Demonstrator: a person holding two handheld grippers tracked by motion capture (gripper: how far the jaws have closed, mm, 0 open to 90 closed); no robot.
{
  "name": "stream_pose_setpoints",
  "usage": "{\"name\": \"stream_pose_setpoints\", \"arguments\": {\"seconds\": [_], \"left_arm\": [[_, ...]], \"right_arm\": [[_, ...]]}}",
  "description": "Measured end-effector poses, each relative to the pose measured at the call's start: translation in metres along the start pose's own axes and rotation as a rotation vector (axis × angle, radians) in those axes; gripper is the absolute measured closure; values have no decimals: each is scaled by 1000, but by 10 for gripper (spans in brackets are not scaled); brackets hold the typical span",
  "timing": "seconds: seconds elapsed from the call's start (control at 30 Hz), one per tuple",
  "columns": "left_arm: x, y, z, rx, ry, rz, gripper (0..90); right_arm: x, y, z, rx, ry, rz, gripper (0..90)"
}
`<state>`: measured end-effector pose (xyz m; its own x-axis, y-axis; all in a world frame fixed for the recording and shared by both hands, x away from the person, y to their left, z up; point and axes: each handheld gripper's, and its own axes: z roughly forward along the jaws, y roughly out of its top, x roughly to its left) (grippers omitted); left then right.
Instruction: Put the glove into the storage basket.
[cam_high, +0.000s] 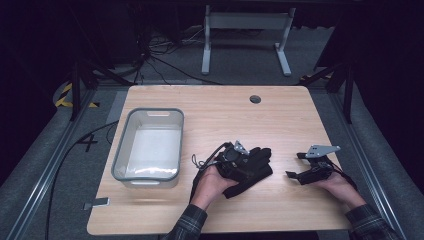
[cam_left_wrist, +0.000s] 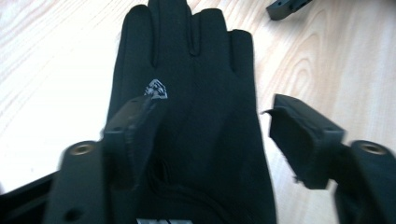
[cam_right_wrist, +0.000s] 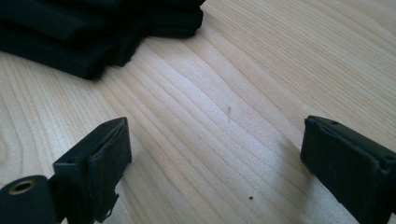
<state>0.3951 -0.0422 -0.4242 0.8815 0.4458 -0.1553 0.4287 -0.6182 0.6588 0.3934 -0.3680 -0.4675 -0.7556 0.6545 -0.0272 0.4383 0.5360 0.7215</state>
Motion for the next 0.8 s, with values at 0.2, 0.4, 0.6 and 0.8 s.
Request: {"name": "stream_pose_setpoints", "arguments": {"seconds": [0.2, 0.4, 0.6, 0.8], "left_arm": [[6, 5, 10, 8, 13, 40, 168], [9, 3, 27, 68, 38, 63, 110], [9, 2, 33, 90, 82, 72, 43], [9, 0, 35, 115, 75, 88, 49]], "right_arm": [[0, 0, 0, 0, 0, 0, 93], [0, 0, 0, 0, 0, 0, 93], [0, 0, 0, 0, 0, 0, 93], [0, 0, 0, 0, 0, 0, 93]]}}
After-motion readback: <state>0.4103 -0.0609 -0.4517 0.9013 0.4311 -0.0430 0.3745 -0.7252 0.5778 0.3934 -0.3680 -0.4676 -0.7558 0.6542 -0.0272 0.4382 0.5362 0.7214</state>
